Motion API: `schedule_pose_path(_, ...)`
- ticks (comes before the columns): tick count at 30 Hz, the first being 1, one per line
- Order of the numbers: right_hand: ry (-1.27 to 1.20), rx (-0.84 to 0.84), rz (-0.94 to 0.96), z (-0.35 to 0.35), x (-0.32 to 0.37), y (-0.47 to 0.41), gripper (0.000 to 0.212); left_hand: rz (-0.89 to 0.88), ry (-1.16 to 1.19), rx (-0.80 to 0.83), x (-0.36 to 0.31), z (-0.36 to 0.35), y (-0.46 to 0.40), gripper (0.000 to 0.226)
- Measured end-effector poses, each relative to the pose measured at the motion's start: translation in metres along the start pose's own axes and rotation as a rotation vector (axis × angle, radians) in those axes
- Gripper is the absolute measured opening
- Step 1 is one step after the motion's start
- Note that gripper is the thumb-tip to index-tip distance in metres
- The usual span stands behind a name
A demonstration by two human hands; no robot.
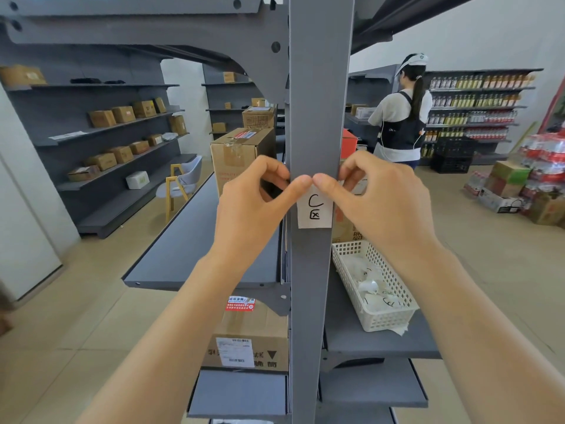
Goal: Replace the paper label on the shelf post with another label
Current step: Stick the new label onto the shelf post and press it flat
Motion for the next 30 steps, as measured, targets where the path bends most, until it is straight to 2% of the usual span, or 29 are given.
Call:
schedule_pose_path(4, -0.018, 0.037, -0.011, 0.002, -0.004, -0.011, 0.044, -0.014, -0.036, 0.011, 0.001, 0.007, -0.006, 0.022)
schedule_pose_path(9, -0.311, 0.125, -0.010, -0.009, -0.012, -0.011, 0.035, -0.040, 0.000, 0.001, 0.003, 0.002, -0.004, 0.023)
schedule_pose_path(12, -0.390, 0.143, 0.008, -0.016, -0.015, -0.007, 0.037, -0.093, -0.031, 0.010, 0.008, -0.003, -0.001, 0.023)
schedule_pose_path(16, -0.399, 0.132, 0.046, -0.019, -0.015, -0.006, 0.034, -0.138, -0.008, 0.073, 0.015, -0.008, 0.001, 0.033)
schedule_pose_path(20, -0.415, 0.181, 0.046, -0.032, -0.018, 0.000, 0.043, -0.188, 0.038, 0.099, 0.019, -0.010, 0.003, 0.044)
schedule_pose_path(24, -0.371, 0.210, 0.058, -0.040, -0.023, 0.007, 0.049, -0.203, -0.006, 0.143, 0.031, -0.011, 0.005, 0.059)
schedule_pose_path(30, -0.281, 0.287, 0.024, -0.047, -0.029, 0.018, 0.048, -0.187, -0.075, 0.183, 0.041, -0.012, 0.012, 0.069)
Point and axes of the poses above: each hand's wrist, its own y-axis away from the middle knuckle, its own z-axis out of the back of the hand, x = y × z, the point moved 4 cm from there along -y, towards the middle knuckle, and after that the axes turned 15 degrees about x, right-handed, at the moved point
